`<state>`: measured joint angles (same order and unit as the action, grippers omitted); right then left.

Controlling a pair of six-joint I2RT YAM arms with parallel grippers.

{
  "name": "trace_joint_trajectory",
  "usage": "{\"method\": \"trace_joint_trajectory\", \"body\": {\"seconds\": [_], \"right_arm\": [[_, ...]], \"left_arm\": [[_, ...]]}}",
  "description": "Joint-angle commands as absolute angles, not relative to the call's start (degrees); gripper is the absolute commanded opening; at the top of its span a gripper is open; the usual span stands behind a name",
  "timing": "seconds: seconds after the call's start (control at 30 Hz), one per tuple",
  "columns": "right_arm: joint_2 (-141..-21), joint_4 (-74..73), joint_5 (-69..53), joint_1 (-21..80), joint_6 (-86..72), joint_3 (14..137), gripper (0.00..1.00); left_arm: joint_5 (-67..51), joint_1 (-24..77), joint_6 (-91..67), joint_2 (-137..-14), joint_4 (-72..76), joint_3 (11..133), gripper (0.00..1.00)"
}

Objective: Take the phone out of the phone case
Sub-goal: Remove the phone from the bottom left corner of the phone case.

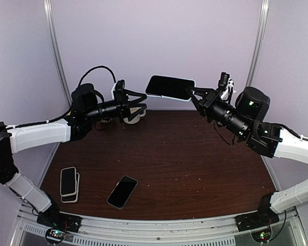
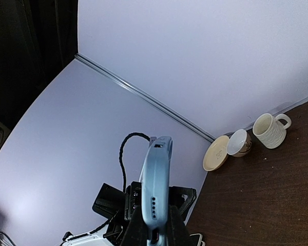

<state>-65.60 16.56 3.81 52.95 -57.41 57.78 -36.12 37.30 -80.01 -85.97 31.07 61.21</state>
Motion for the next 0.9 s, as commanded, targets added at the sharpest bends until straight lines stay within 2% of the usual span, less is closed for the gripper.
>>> {"method": "trace_joint_trajectory", "body": {"seconds": [0.0, 0.87], "right_arm": [[-65.36, 22.26, 2.72, 52.67, -57.77, 58.80, 0.00], [-64.53, 21.17, 2.29, 52.65, -55.21, 58.14, 0.00]], "left_arm": [[-35.80, 37.84, -77.66, -84.00, 31.18, 62.97, 0.55], [-33.58, 38.28, -69.70, -80.44, 22.91, 63.60, 0.56]]}}
